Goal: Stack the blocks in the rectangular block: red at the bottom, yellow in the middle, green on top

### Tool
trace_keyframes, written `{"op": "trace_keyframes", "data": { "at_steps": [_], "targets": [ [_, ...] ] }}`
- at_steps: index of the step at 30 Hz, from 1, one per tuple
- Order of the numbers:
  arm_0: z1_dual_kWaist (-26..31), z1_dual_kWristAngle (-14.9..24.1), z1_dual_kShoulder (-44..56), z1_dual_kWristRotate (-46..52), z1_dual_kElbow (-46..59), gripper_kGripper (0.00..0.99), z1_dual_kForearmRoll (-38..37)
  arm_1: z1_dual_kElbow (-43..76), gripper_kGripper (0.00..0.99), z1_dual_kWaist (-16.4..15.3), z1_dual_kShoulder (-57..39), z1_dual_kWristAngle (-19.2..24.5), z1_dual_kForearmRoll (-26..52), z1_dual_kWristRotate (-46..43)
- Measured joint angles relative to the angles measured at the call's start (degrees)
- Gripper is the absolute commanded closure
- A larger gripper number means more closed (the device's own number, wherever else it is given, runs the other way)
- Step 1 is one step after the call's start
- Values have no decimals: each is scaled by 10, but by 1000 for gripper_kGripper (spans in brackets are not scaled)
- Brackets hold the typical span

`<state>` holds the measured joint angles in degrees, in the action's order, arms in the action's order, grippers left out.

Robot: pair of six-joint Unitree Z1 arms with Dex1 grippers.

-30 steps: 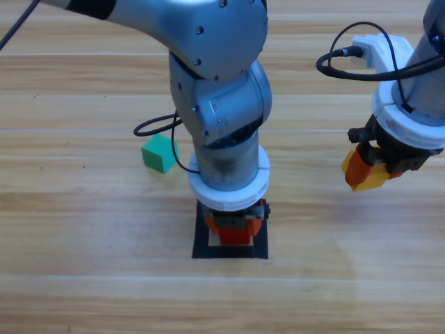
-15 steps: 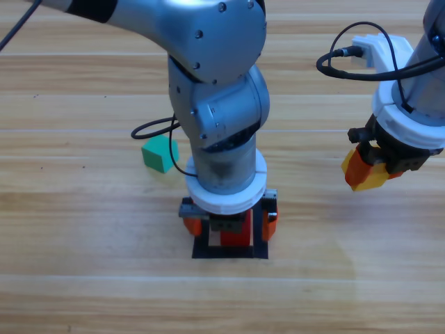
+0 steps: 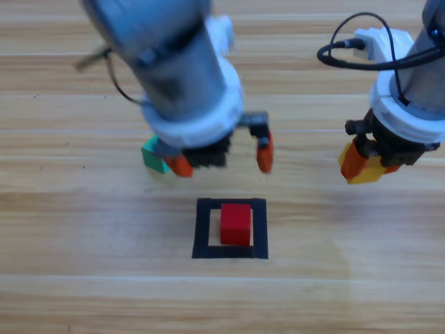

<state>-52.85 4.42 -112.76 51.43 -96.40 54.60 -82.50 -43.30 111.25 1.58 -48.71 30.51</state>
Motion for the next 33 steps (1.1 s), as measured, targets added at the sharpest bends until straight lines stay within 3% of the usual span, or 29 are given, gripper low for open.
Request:
{"op": "trace_keyframes", "data": {
  "at_steps": [5,9,14,18,22,25,33],
  "targets": [
    [28,0,79,-42,38,0,19,-66,990,-9,11,0,-42,31],
    [93,-2,143,-136,90,0,19,-172,990,-39,53,0,-102,66],
    [211,-37,203,-292,105,0,19,-246,990,-85,112,-5,-137,104],
    [265,-64,218,-375,112,0,19,-300,990,-111,151,-8,-160,121],
    [317,-125,223,-445,132,0,19,-330,990,-128,183,-8,-175,140],
    [351,-165,223,-475,140,0,19,-350,990,-135,199,-8,-192,155],
    [390,-198,223,-499,140,0,19,-387,990,-148,202,-9,-214,200]
  ]
}}
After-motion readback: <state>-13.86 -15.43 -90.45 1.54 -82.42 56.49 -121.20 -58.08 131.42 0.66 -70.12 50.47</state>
